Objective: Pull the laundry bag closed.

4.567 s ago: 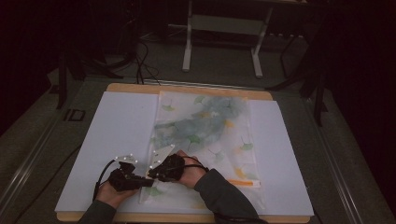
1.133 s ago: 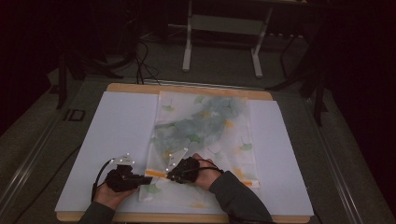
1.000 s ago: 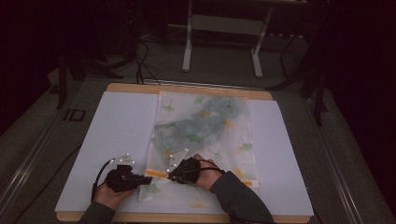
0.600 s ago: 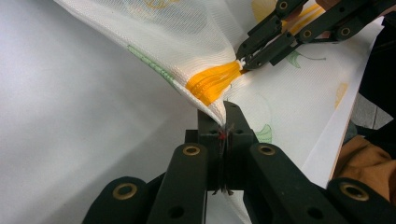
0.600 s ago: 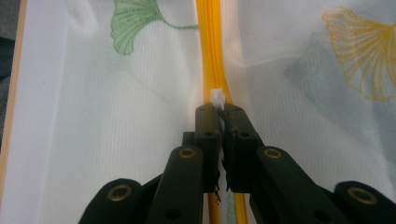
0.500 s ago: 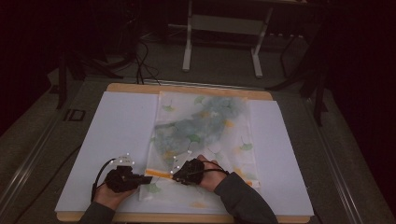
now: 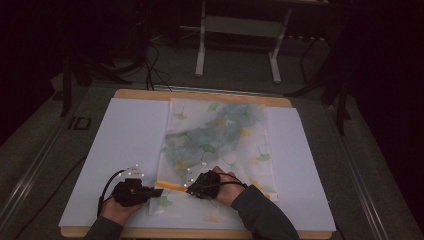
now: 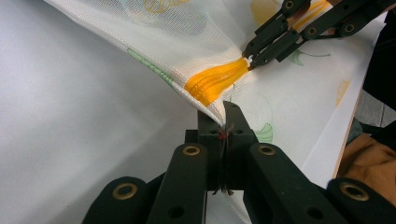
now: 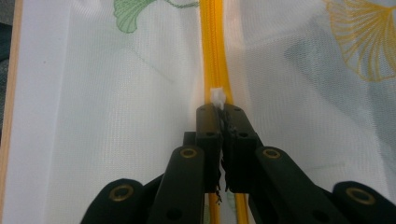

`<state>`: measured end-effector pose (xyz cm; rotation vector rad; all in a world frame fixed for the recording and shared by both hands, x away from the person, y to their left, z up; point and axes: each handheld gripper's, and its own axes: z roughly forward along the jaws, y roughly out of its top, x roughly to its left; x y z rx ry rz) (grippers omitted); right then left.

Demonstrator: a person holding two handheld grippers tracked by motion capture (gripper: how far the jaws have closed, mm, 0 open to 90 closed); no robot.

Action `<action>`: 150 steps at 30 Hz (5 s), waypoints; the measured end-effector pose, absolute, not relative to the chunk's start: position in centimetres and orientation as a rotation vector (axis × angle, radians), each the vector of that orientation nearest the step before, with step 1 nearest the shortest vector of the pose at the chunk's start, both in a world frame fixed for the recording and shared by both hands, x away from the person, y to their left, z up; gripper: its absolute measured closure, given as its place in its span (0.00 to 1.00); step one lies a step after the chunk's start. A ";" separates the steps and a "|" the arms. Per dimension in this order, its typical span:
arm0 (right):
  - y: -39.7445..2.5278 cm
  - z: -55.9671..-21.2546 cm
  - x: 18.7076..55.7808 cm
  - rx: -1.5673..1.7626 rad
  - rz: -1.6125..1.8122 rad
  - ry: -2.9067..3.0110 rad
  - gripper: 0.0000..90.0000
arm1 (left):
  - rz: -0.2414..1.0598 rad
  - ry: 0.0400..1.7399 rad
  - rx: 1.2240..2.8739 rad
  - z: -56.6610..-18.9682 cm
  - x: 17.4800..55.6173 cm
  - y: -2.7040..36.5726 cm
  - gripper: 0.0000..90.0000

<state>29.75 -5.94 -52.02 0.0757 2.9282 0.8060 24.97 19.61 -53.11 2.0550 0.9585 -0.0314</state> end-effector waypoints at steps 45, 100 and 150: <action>-8.8 -51.7 29.5 0.104 0.748 2.928 1.00 | -0.021 0.946 2.049 -53.0 24.9 19.7 0.98; -14.3 -51.5 29.2 0.239 0.712 2.906 1.00 | -0.022 0.936 2.048 -52.9 24.7 19.8 0.98; -19.0 -51.2 28.9 0.361 0.635 2.900 1.00 | -0.027 0.933 2.043 -52.9 24.7 19.9 0.98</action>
